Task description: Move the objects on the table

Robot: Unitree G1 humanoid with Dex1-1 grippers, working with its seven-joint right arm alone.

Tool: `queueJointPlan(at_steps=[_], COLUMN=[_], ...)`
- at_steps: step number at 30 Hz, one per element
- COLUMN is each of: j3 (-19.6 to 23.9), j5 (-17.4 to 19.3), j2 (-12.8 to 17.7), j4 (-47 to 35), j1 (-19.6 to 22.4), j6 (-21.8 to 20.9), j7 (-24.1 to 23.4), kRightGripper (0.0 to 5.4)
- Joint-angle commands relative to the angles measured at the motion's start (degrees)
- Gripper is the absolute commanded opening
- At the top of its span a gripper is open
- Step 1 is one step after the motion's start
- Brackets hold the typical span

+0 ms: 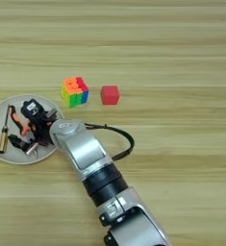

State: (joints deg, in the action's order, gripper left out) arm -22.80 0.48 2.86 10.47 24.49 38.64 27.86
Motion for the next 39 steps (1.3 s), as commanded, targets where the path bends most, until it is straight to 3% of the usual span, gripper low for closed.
queueJointPlan(at_steps=[1, 25, 34, 39], j3=[0.07, 3.18, 3.93, 5.16], j5=[-0.52, -1.17, -1.33, -2.60], j2=[-0.48, -0.91, -1.15, -1.22], j4=[-0.13, 5.10, 5.47, 3.74], j1=[2.79, 3.95, 4.08, 4.46], j6=[-3.07, -6.82, -7.58, -11.52], j7=[0.12, -0.41, -0.78, -4.10], kRightGripper=[4.74, 2.44, 2.34, 2.34])
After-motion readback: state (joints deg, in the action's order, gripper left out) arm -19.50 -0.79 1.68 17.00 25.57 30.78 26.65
